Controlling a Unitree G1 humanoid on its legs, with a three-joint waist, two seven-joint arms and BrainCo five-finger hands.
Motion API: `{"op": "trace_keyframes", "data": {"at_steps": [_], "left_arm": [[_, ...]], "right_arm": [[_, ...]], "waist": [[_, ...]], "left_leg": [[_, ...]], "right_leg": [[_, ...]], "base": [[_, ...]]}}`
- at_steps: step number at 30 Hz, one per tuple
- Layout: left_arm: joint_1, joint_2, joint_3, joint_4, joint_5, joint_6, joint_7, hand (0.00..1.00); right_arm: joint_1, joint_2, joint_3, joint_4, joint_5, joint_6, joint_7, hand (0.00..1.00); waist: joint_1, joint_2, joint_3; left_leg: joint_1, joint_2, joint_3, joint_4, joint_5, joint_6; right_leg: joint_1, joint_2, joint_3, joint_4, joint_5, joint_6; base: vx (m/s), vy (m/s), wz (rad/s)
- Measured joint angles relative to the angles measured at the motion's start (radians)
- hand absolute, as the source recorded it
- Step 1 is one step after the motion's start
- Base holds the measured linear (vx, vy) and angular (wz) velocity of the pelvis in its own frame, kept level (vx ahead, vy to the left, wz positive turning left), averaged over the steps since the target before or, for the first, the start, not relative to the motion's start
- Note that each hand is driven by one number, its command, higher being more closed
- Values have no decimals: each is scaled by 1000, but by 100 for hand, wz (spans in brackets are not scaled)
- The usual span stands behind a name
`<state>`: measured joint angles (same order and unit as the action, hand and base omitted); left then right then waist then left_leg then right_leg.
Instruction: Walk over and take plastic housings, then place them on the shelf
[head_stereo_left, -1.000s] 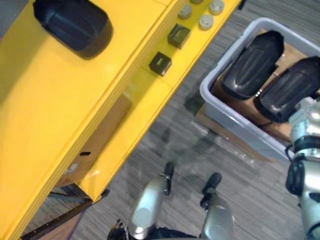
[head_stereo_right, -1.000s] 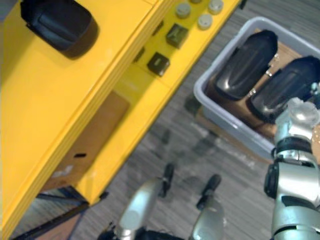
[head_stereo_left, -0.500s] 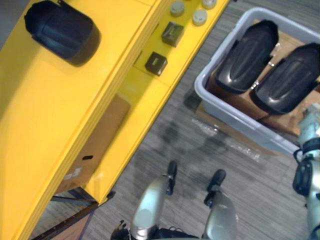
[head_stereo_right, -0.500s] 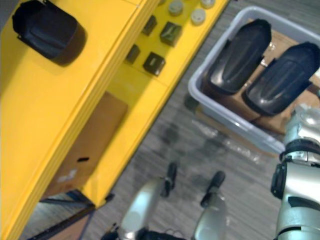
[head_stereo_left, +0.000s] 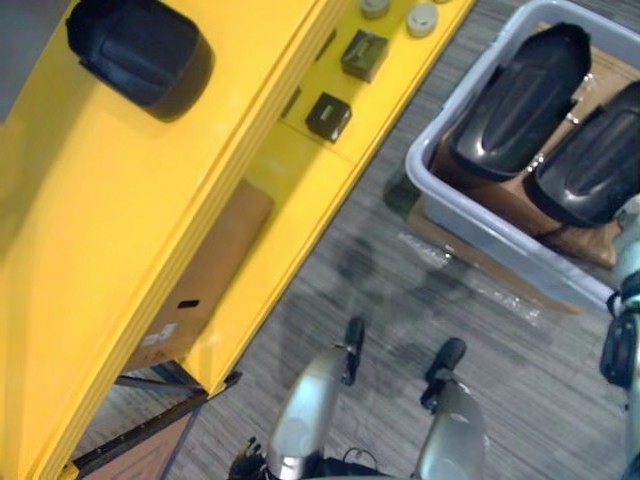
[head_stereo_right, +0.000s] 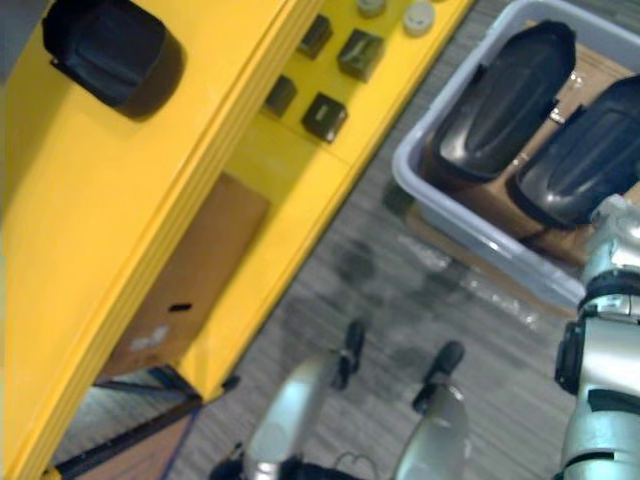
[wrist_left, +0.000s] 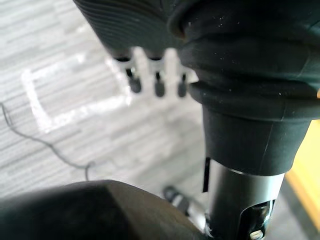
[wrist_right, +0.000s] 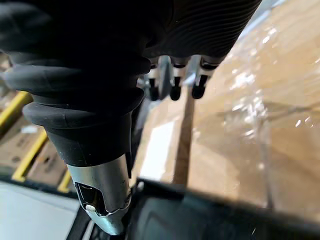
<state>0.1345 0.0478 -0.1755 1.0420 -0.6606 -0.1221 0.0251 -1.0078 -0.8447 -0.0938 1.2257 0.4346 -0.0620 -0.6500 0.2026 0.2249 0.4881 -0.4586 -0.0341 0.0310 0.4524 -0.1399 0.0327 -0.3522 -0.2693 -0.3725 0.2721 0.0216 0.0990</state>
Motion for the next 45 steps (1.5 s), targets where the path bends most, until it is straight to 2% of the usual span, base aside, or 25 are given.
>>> {"op": "trace_keyframes", "data": {"at_steps": [3,8,9,13,14,17,20,23,26,30,33,38,40,43,45], "left_arm": [[0,-2,-2,0,-5,1,-2,0],[-5,-4,-4,3,-5,1,-7,0],[-9,-9,-6,8,-5,0,-8,0],[-11,-15,-28,13,-10,-2,-7,0],[-14,-15,-32,16,-10,-2,-7,0],[-18,-15,-42,20,-11,-7,-7,0],[-19,-16,-47,23,-11,-6,-8,0],[-32,-15,-55,42,-11,-6,-10,0],[-33,-12,-63,43,-10,-7,-10,0],[-33,-12,-64,44,-4,-16,-11,0],[-39,-9,-71,49,40,-55,-7,0],[-52,28,-109,-24,82,-98,-2,0],[-53,47,-130,-103,86,-122,11,0],[-49,61,-143,-151,86,-122,41,0],[-22,75,-141,-207,85,-115,65,0]], "right_arm": [[-6,0,19,0,1,31,-4,0],[-24,0,18,8,4,128,-2,0],[-24,0,18,17,6,163,-2,0],[-28,-12,32,29,6,219,-5,0],[-29,-19,38,29,6,229,-5,100],[-33,-29,42,29,4,269,-7,100],[-34,-82,75,30,0,323,2,100],[-34,-108,79,35,-20,347,46,100],[-34,-119,80,46,-29,356,52,100],[-34,-127,82,49,-120,398,86,100],[-35,-127,102,57,-217,435,111,100],[-35,-127,97,87,-298,439,157,100],[-34,-115,95,99,-361,413,183,100],[-33,-98,96,99,-415,384,202,100],[-32,-87,96,98,-420,361,209,100]], "waist": [[5,0,0],[12,5,-3],[20,10,-7],[37,27,-19],[40,29,-20],[53,36,-25],[60,45,-32],[59,48,-34],[59,50,-35],[60,50,-36],[61,50,-36],[58,50,-36],[53,50,-36],[49,45,-32],[35,26,-18]], "left_leg": [[-3,0,-5,0,0,0],[-22,1,-16,8,0,0],[-25,1,-17,9,0,0],[-31,1,-23,12,-1,-1],[-31,1,-23,13,-1,-2],[-36,1,-24,10,-1,-3],[-49,1,-28,8,1,-5],[-49,1,-30,4,1,-6],[-48,1,-33,1,2,-6],[-45,2,-35,0,1,-8],[-43,5,-35,4,-1,-11],[-43,16,-46,19,-7,-19],[-43,27,-51,36,-14,-24],[-43,42,-51,49,-24,-28],[-41,51,-49,48,-25,-30]], "right_leg": [[1,1,-7,-1,-1,-2],[-10,3,-16,0,-1,-2],[-11,3,-17,0,-2,-2],[-15,1,-25,12,-7,-6],[-17,0,-25,13,-10,-7],[-24,-1,-27,18,-14,-9],[-34,-1,-34,17,-14,-9],[-34,-1,-37,18,-19,-6],[-37,-2,-39,26,-26,-7],[-39,-4,-40,36,-36,-10],[-38,-3,-40,42,-39,-14],[-23,12,-51,33,-40,-16],[-10,25,-57,26,-39,-16],[4,44,-58,6,-28,-14],[9,55,-58,-8,-19,-17]], "base": [[14,14,5],[13,12,5],[0,0,0],[0,8,3],[-18,15,4],[0,0,0],[18,18,4],[39,11,2],[35,6,3],[7,2,1],[0,0,0],[-1,1,1],[0,0,0],[3,-5,-8],[11,-13,-8]]}}
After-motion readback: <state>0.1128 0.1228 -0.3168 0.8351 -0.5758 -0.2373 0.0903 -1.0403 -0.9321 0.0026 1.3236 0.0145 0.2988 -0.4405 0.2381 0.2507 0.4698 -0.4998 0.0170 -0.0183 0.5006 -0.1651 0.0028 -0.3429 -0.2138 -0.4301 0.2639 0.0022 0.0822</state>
